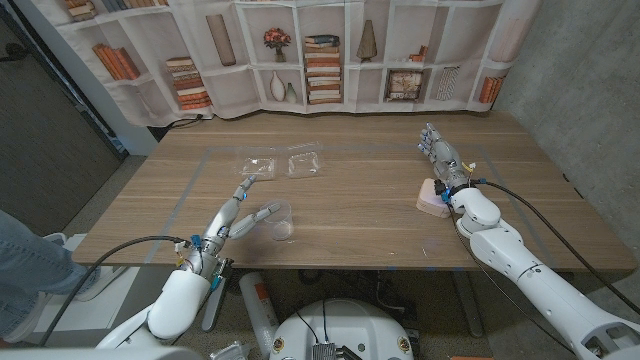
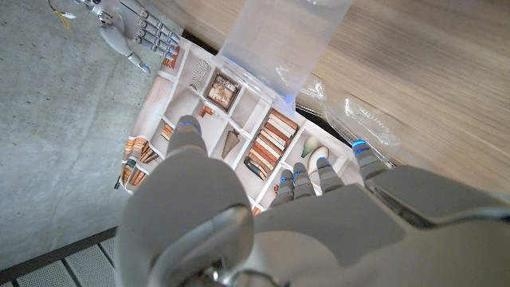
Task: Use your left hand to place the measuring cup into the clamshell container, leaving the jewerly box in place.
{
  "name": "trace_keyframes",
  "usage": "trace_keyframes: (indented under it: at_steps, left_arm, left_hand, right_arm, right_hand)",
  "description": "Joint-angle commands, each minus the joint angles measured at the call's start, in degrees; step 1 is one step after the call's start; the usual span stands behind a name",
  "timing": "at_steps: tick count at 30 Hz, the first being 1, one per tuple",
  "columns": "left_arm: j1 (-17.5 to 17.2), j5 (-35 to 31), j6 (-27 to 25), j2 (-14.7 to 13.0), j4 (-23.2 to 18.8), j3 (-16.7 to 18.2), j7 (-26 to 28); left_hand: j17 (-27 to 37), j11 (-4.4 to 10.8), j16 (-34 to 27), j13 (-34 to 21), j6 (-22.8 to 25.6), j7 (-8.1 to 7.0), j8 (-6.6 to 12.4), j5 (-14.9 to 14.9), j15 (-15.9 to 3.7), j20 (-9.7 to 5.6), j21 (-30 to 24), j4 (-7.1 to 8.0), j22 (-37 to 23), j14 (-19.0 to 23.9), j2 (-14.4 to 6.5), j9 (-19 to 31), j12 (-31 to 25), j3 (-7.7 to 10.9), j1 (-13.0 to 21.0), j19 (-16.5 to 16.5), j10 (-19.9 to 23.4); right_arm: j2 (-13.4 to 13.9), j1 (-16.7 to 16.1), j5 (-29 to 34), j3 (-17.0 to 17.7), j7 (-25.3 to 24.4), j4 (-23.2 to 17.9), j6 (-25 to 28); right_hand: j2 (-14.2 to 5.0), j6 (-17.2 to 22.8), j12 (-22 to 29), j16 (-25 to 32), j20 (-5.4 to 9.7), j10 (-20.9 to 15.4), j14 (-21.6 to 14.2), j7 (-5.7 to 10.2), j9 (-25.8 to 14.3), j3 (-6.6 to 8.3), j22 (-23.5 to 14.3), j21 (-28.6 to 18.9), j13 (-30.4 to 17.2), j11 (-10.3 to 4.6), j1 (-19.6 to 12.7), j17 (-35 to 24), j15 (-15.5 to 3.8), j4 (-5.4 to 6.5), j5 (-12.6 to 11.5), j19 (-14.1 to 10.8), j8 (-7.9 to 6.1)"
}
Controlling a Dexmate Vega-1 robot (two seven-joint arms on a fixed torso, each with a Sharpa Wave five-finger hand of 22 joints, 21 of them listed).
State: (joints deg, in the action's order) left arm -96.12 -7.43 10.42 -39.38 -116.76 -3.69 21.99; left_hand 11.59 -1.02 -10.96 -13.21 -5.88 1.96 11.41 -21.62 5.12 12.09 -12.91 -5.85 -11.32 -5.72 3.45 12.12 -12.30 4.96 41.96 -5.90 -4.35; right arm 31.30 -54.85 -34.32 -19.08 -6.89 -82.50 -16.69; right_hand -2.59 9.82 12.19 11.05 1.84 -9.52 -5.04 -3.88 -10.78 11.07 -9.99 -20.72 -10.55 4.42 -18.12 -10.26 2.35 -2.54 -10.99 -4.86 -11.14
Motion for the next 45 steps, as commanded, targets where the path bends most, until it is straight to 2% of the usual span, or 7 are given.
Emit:
trace_keyframes:
  at_steps: [1, 16, 23, 28, 45]
  left_arm:
    - [1.1, -1.6, -5.6, -1.6, -2.5, -2.0, 0.4]
    - [2.8, -0.1, -7.6, -3.6, -2.7, -3.8, -0.1]
    - [4.3, 0.4, -9.1, -4.7, -3.0, -5.1, -0.7]
    - [5.0, 0.3, -10.6, -5.6, -3.7, -5.6, -0.9]
    - [5.6, -0.7, -18.2, -8.4, -7.4, -7.0, -0.8]
  left_hand:
    - [0.3, -0.24, 0.1, -0.1, -0.5, 0.00, -0.15, -0.3, 0.01, 0.12, 0.2, -0.27, -0.2, -0.8, 0.0, 0.2, 0.2, -0.44, 0.5, -0.4, -0.6]
    - [0.3, -0.12, -0.1, -0.1, -0.1, -0.11, 0.22, -0.2, 0.14, 0.11, 0.3, -0.20, -0.2, -0.8, -0.2, 0.2, -0.1, -0.53, 0.6, -0.7, -0.3]
    - [0.3, -0.34, -0.3, -0.1, 0.3, -0.22, 0.42, -0.2, 0.18, -0.07, -0.1, -0.20, -0.3, -0.5, -0.5, 0.2, 0.0, -0.45, 0.8, 0.1, -0.7]
    - [0.2, 0.27, -0.5, -0.1, 0.9, -0.35, 0.73, -0.2, -0.01, -0.01, -0.3, -0.25, -0.4, -0.1, -0.8, 0.2, -0.3, -0.34, 1.1, 0.7, -0.1]
    - [0.2, 0.33, -0.7, 0.0, 1.4, -0.31, 0.94, -0.1, -0.13, 0.06, -0.5, -0.42, -0.5, 0.4, -1.2, 0.2, -0.6, -0.16, 1.8, 1.1, 0.4]
  right_arm:
    - [-0.3, -0.1, -0.5, 0.3, 0.5, 1.1, -0.9]
    - [-0.8, 0.1, -0.7, 0.3, 0.9, 2.2, -1.8]
    - [-1.2, 0.0, -0.8, 0.3, 0.8, 2.7, -2.3]
    - [-1.4, 0.0, -0.9, 0.4, 0.8, 3.0, -2.7]
    - [-1.8, -0.1, -1.0, 0.5, 0.7, 3.5, -3.3]
  right_hand:
    - [-0.20, 0.4, 0.0, -0.1, -0.29, -0.5, -0.4, 0.38, -0.1, -0.05, -0.2, 0.3, -0.1, 0.03, 0.1, -0.3, 0.03, -0.31, 0.0, -0.3, -0.11]
    - [-0.23, 0.4, 0.0, -0.1, -0.43, -0.7, -0.5, 0.42, -0.2, -0.08, -0.2, 0.6, -0.1, -0.14, 0.1, -0.3, -0.10, -0.39, 0.0, -0.4, -0.12]
    - [-0.25, 0.4, 0.1, -0.1, -0.46, -0.8, -0.6, 0.50, -0.2, -0.09, -0.2, 0.8, -0.1, -0.30, 0.1, -0.3, -0.12, -0.45, 0.0, -0.4, -0.11]
    - [-0.26, 0.4, 0.1, -0.1, -0.47, -0.8, -0.6, 0.51, -0.2, -0.09, -0.2, 0.9, -0.1, -0.25, 0.1, -0.3, -0.12, -0.48, 0.0, -0.5, -0.13]
    - [-0.33, 0.5, 0.1, -0.1, -0.57, -0.8, -0.8, 0.79, -0.2, -0.10, -0.3, 1.2, -0.1, -0.30, 0.1, -0.3, -0.13, -0.59, -0.1, -0.5, -0.15]
